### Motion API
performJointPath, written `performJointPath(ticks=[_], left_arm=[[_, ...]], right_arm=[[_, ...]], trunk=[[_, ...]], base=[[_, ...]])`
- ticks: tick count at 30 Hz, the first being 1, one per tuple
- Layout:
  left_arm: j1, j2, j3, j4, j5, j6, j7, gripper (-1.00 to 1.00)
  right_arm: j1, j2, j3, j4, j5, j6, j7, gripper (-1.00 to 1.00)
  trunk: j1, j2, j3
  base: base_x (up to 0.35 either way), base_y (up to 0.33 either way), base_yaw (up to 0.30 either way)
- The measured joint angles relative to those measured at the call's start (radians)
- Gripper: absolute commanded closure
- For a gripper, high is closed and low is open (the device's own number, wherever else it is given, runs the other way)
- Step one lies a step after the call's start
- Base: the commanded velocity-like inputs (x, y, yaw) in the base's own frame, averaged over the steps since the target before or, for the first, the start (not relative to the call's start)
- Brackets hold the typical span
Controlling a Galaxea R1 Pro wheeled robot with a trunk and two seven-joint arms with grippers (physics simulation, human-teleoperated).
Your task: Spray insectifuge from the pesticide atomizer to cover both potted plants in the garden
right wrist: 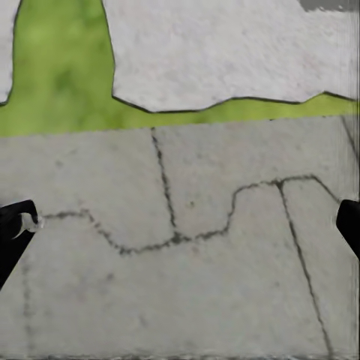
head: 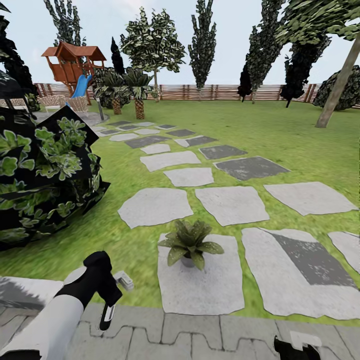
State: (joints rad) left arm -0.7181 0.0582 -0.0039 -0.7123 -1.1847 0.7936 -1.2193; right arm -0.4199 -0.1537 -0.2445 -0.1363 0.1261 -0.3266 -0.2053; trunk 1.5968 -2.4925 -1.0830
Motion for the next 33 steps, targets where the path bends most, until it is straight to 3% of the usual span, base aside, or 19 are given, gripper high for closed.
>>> performJointPath(ticks=[2,5,8,9,12,14,17,18,19,21,24,25,29,33], left_arm=[[0.008,0.0,0.0,0.0,0.076,-0.028,0.05,1.0],[0.014,0.0,0.001,0.007,0.207,-0.196,0.102,1.0],[0.024,-0.003,-0.001,0.091,0.294,-0.341,0.17,1.0],[0.025,-0.005,-0.001,0.114,0.304,-0.387,0.181,1.0],[0.026,-0.012,0.003,0.184,0.32,-0.566,0.198,1.0],[0.026,-0.015,0.0,0.204,0.32,-0.601,0.2,1.0],[0.026,-0.023,-0.005,0.213,0.321,-0.626,0.198,1.0],[0.026,-0.028,-0.005,0.213,0.32,-0.637,0.199,1.0],[0.026,-0.045,-0.005,0.214,0.321,-0.657,0.198,1.0],[0.026,-0.055,-0.007,0.215,0.317,-0.666,0.192,1.0],[0.026,-0.057,-0.008,0.216,0.311,-0.67,0.19,1.0],[0.026,-0.057,-0.009,0.216,0.311,-0.67,0.189,1.0],[0.028,-0.059,-0.015,0.22,0.31,-0.673,0.189,1.0],[0.028,-0.074,-0.069,0.257,0.311,-0.712,0.189,1.0]], right_arm=[[0.0,0.0,0.003,0.0,0.002,0.001,0.003,-1.0],[0.0,0.0,0.014,-0.002,0.015,0.001,0.006,-1.0],[-0.001,-0.005,0.093,-0.08,0.09,0.002,0.062,-1.0],[-0.001,-0.007,0.116,-0.112,0.115,0.003,0.101,-1.0],[-0.001,-0.011,0.16,-0.233,0.199,0.004,0.313,-1.0],[-0.002,-0.013,0.165,-0.297,0.237,0.005,0.44,-1.0],[0.0,-0.016,0.166,-0.418,0.372,0.008,0.694,-1.0],[0.0,-0.017,0.166,-0.446,0.4,0.009,0.749,-1.0],[0.0,-0.017,0.164,-0.511,0.431,0.01,0.86,-1.0],[0.0,-0.015,0.163,-0.551,0.444,0.009,0.932,-1.0],[0.0,-0.009,0.164,-0.578,0.449,0.009,0.964,-1.0],[0.0,-0.006,0.168,-0.586,0.45,0.009,0.969,1.0],[0.0,0.016,0.226,-0.591,0.454,0.008,0.975,1.0],[0.0,0.094,0.291,-0.593,0.453,0.008,0.98,1.0]], trunk=[[0.0,0.0,0.0],[0.0,0.0,0.0],[0.0,0.0,0.0],[0.0,0.0,0.0],[0.0,0.0,0.0],[0.0,0.0,0.0],[-0.001,0.0,0.0],[0.0,0.0,0.0],[-0.001,0.0,0.0],[0.0,0.0,0.0],[0.0,0.0,0.0],[0.0,0.0,0.0],[0.0,0.0,0.0],[0.0,0.0,0.0]], base=[[-0.24,-0.199,0.003],[-0.167,-0.131,0.001],[-0.027,-0.021,0.0],[-0.007,-0.006,0.0],[-0.002,-0.002,0.0],[0.0,0.0,0.0],[0.0,0.0,0.0],[0.0,0.0,0.0],[0.0,0.0,0.0],[0.0,0.0,0.0],[0.0,0.0,0.0],[0.0,0.0,0.0],[0.0,0.0,0.0],[0.0,0.0,0.0]])
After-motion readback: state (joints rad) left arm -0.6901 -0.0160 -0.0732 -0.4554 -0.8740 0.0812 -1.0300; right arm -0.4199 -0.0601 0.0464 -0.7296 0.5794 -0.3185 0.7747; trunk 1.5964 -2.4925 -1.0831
